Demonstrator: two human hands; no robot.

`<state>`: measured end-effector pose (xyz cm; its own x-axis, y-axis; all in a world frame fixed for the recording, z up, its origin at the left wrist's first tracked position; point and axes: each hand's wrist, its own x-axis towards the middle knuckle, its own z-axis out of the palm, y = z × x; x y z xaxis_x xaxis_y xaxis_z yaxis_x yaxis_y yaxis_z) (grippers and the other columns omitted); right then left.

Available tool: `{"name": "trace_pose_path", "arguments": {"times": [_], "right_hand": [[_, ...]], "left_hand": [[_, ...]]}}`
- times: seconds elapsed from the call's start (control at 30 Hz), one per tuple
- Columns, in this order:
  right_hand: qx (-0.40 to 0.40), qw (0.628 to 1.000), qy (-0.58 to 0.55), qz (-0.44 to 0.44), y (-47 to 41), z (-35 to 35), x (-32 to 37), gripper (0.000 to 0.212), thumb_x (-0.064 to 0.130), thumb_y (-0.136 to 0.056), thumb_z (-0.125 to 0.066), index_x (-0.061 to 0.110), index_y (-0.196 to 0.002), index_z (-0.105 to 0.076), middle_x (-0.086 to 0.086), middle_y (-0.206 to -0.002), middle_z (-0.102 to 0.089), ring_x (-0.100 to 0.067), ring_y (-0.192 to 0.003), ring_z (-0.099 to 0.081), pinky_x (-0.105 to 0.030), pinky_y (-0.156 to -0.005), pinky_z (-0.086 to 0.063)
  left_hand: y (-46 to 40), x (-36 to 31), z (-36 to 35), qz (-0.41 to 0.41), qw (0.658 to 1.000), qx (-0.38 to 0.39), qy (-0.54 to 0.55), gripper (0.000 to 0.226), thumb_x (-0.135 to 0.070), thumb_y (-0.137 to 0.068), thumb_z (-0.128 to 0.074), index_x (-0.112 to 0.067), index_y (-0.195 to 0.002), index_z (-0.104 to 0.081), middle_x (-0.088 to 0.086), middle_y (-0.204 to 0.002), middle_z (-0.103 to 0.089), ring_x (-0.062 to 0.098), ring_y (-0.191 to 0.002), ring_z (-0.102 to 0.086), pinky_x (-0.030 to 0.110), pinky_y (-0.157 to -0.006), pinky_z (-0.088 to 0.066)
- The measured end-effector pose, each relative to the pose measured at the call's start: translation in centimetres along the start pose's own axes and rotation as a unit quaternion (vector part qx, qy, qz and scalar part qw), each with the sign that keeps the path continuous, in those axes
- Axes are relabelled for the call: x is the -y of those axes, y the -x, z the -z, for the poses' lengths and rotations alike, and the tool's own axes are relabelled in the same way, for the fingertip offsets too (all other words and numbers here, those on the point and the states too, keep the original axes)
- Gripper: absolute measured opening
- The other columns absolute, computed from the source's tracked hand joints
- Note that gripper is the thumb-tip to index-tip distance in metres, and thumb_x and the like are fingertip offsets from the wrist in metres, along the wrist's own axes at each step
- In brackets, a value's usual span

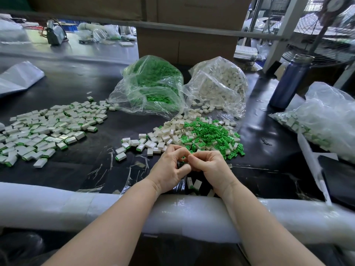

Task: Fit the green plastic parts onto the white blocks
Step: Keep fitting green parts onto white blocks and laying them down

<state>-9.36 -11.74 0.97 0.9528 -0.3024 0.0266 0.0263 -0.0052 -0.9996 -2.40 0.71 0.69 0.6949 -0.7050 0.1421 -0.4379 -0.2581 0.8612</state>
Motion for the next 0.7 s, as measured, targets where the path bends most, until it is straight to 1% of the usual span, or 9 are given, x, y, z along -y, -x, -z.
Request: {"name": "trace_pose_path", "arguments": {"times": [0.17, 0.37, 0.43, 0.57, 0.63, 0.7], "right_hand": [[-0.002, 1.000, 0.000, -0.002, 0.00, 0.04, 0.04, 0.015, 0.003, -0.085, -0.063, 0.007, -0.074, -0.072, -0.007, -0.063, -0.068, -0.016, -0.060, -0.064, -0.027, -0.061, -0.053], [-0.003, 1.000, 0.002, -0.004, -0.02, 0.06, -0.02, 0.014, 0.004, -0.085, -0.063, 0.006, -0.074, -0.072, -0.008, -0.064, -0.068, -0.017, -0.061, -0.064, -0.028, -0.062, -0.053], [-0.002, 1.000, 0.001, -0.003, -0.03, 0.05, -0.01, 0.015, 0.005, -0.085, -0.063, 0.007, -0.074, -0.072, -0.008, -0.064, -0.068, -0.017, -0.060, -0.064, -0.028, -0.062, -0.054], [0.009, 1.000, -0.003, 0.006, 0.03, -0.12, 0.00, 0.016, 0.006, -0.087, -0.061, 0.010, -0.076, -0.072, -0.004, -0.065, -0.068, -0.015, -0.063, -0.064, -0.026, -0.063, -0.054], [0.013, 1.000, 0.001, 0.008, 0.03, -0.18, 0.03, 0.017, 0.006, -0.088, -0.060, 0.011, -0.077, -0.071, -0.001, -0.063, -0.068, -0.012, -0.062, -0.063, -0.024, -0.063, -0.053], [0.010, 1.000, 0.003, 0.009, 0.03, -0.18, 0.09, 0.017, 0.004, -0.088, -0.059, 0.009, -0.076, -0.071, -0.001, -0.063, -0.067, -0.011, -0.060, -0.062, -0.023, -0.062, -0.053]], "left_hand": [[0.03, 0.10, -0.03, 0.000, 1.000, 0.004, 0.000, 0.034, -0.009, -0.082, -0.060, -0.041, -0.074, -0.052, -0.009, -0.101, -0.040, 0.019, -0.099, -0.049, 0.042, -0.093, -0.046], [0.02, -0.08, 0.04, -0.001, 1.000, 0.011, -0.006, 0.033, -0.008, -0.083, -0.058, -0.039, -0.076, -0.051, -0.005, -0.102, -0.040, 0.020, -0.099, -0.049, 0.040, -0.094, -0.045], [0.04, -0.08, 0.07, -0.001, 1.000, 0.012, -0.002, 0.030, -0.007, -0.083, -0.058, -0.036, -0.077, -0.052, -0.006, -0.101, -0.040, 0.020, -0.099, -0.049, 0.039, -0.094, -0.045], [-0.02, -0.07, 0.04, -0.004, 1.000, 0.003, -0.006, 0.019, -0.004, -0.083, -0.056, -0.023, -0.084, -0.055, -0.005, -0.099, -0.040, 0.021, -0.095, -0.049, 0.037, -0.093, -0.045], [-0.01, -0.08, 0.02, -0.004, 1.000, -0.001, -0.004, 0.020, -0.003, -0.083, -0.055, -0.022, -0.084, -0.055, -0.006, -0.098, -0.040, 0.023, -0.095, -0.050, 0.038, -0.093, -0.044], [-0.01, -0.07, 0.04, -0.003, 1.000, 0.001, -0.005, 0.021, -0.004, -0.082, -0.055, -0.024, -0.083, -0.054, -0.007, -0.098, -0.040, 0.024, -0.096, -0.050, 0.039, -0.093, -0.045]]}}
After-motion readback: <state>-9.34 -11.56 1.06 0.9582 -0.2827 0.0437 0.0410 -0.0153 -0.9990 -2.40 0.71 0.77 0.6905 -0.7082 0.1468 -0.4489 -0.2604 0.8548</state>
